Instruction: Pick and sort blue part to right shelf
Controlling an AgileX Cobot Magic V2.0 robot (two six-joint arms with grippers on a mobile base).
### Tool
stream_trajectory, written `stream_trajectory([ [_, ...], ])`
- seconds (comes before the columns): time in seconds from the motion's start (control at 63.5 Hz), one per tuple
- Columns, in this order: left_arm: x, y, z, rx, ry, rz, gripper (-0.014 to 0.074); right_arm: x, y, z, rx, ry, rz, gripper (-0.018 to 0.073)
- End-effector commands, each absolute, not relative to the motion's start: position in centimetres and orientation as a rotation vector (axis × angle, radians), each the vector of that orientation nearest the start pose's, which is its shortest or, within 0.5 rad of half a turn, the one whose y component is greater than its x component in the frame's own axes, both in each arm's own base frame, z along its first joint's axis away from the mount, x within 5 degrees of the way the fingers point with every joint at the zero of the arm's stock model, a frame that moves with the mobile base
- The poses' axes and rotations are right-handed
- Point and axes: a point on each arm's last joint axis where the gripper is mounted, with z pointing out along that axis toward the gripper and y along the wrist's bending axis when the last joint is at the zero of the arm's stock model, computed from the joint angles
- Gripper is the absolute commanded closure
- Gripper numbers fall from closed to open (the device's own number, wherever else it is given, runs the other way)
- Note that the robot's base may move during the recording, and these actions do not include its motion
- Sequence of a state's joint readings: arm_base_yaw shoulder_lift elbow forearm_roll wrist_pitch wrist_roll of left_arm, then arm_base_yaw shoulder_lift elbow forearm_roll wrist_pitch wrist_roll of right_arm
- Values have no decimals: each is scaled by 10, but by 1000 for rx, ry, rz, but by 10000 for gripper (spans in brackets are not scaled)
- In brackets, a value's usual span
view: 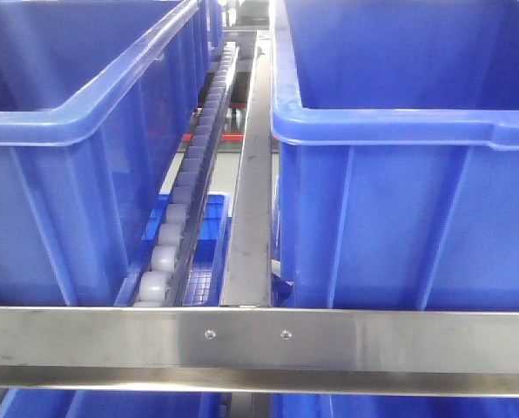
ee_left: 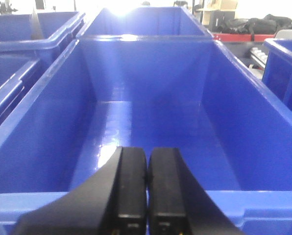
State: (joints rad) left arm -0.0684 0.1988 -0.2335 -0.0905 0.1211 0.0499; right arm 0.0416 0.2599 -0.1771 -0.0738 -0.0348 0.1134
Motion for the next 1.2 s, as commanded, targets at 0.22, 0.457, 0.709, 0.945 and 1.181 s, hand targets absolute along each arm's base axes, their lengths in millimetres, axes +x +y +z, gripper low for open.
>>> stream_trajectory([
  [0.22,67,-5,285,9,1461,-104,463,78,4,277,-15,1419,61,503],
  [0.457,67,-5,285,9,1461,-104,463,74,3,264,-11,1423,56,503],
  [0.709,67,-5,285,9,1461,-104,463,57,0,227,41,1351,53,503],
  [0.945,67,-5,285,9,1463,-104,463,52,0,224,41,1329,52,503],
  [1.181,67,-5,285,9,1463,-104,463,52,0,224,41,1325,52,503],
])
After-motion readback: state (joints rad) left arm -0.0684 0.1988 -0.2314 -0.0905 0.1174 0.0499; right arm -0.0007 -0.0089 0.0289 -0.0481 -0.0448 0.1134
